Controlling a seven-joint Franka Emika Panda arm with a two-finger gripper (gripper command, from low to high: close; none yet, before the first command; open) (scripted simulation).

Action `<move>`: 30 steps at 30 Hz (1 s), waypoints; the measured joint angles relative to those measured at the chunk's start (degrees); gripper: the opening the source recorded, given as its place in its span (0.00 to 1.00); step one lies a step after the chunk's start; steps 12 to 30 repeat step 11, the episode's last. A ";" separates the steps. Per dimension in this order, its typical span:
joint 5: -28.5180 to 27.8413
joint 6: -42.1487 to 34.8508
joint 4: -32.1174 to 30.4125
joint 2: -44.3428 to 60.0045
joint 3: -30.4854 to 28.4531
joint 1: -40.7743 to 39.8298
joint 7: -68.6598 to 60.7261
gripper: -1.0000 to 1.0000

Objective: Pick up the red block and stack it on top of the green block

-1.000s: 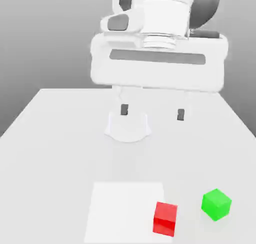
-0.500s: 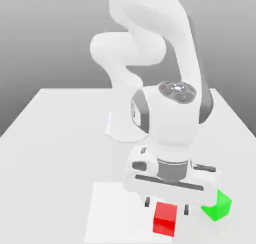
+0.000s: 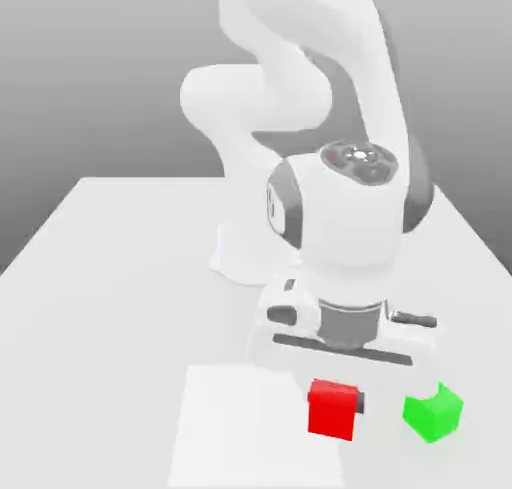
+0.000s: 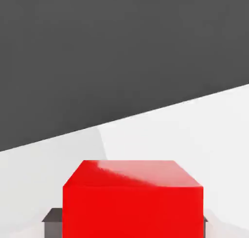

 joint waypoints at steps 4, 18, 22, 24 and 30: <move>-0.71 -0.26 -0.36 -0.52 3.18 6.40 8.65 0.00; -6.55 5.93 0.03 6.51 -0.07 9.06 13.59 1.00; -6.55 5.93 0.03 6.51 -0.07 9.06 13.59 1.00; -6.55 5.93 0.03 6.51 -0.07 9.06 13.59 1.00; -6.55 5.93 0.03 6.51 -0.07 9.06 13.59 1.00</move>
